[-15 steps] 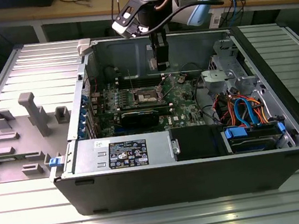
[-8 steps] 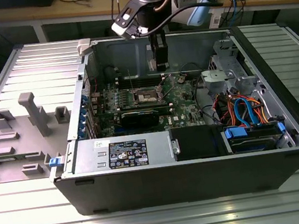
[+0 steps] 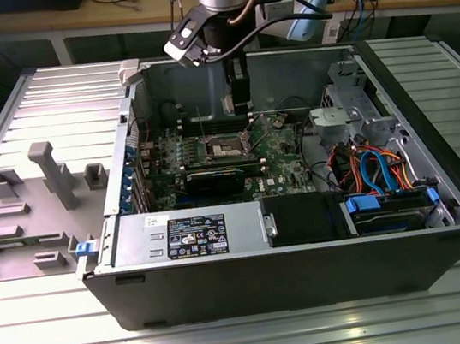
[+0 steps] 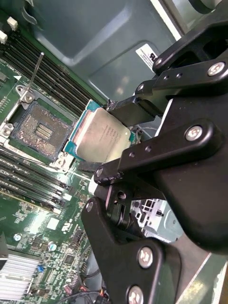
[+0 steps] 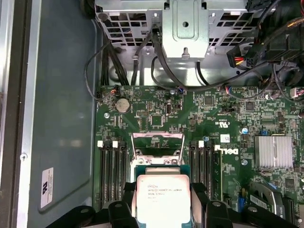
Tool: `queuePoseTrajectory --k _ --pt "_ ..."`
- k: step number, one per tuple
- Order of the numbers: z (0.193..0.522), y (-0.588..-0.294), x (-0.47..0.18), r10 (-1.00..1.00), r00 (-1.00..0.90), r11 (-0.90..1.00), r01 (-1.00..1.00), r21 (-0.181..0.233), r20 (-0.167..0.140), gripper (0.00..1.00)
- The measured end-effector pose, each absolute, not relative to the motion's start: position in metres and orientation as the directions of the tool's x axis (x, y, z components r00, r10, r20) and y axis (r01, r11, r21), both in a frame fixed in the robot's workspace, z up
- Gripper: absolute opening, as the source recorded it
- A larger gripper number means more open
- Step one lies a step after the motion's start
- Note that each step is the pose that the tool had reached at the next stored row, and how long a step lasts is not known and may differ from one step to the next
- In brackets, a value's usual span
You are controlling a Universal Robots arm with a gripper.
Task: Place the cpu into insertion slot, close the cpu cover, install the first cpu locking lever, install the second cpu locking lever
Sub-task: 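Place the cpu into insertion slot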
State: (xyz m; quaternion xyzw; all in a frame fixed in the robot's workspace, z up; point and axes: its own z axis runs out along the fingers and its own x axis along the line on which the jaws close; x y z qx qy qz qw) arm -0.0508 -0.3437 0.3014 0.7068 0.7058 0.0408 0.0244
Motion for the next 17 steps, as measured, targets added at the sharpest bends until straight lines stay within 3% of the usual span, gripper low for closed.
queuePoseTrajectory --k 17 --pt "0.2972 -0.3437 -0.0509 1.000 0.004 -0.006 0.996 0.092 0.023 0.54"
